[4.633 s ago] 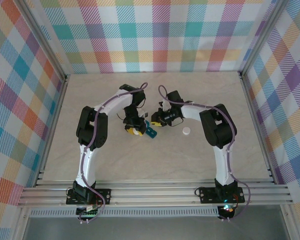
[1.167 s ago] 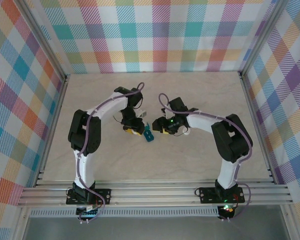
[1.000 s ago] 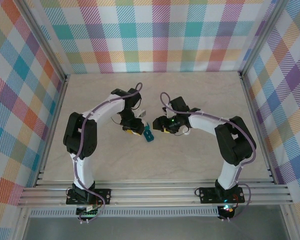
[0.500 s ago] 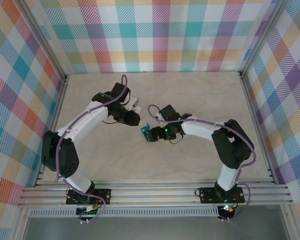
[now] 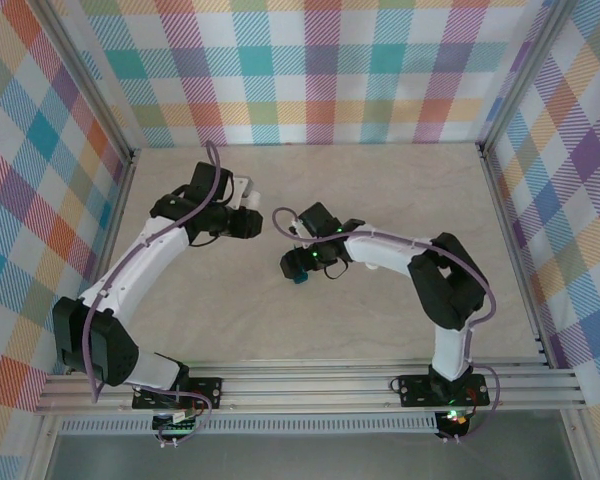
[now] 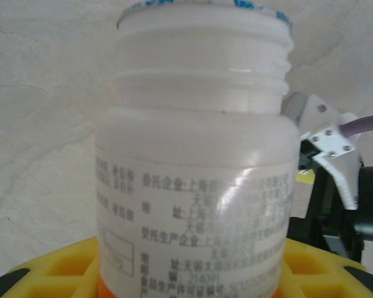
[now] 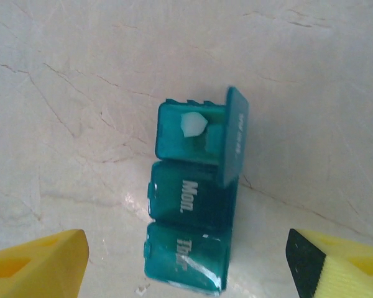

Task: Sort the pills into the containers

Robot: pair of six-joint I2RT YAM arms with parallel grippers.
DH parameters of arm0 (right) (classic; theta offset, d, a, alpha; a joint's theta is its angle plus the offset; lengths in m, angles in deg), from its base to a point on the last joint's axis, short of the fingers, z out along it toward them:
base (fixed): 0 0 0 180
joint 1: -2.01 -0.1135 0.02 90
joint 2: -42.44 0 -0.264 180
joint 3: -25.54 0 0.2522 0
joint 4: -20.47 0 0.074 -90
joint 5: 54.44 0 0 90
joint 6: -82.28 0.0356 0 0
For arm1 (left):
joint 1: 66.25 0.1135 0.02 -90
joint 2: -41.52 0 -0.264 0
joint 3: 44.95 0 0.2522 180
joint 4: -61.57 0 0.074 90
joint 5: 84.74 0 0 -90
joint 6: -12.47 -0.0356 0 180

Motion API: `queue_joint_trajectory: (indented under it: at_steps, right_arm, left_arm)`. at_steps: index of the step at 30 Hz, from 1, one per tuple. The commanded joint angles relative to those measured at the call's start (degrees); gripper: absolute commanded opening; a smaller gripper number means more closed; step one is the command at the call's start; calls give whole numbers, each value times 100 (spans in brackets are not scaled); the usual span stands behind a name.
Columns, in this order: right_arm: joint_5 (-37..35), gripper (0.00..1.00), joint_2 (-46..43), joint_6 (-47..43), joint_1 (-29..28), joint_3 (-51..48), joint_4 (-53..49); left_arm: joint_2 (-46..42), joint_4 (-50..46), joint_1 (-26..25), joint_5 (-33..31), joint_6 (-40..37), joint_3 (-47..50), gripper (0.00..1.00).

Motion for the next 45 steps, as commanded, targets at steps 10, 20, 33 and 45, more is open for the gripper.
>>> queue_joint_trajectory:
  at_steps: [10,20,33,45]
  right_arm:
    - [-419,78,668,-646,-181,585,-465]
    - [-215,48,566,-1030,-198,232,-400]
    - [201,47,-149,-1782,-198,-523,-696]
    - [-905,78,-519,-1264,-174,-998,-873]
  left_arm:
    - [-283,131,188,129,91,113,0]
    - [-327,118,203,235,110,105,0]
    - [-362,100,203,373,117,82,0]
    - [-333,170,205,472,123,107,0]
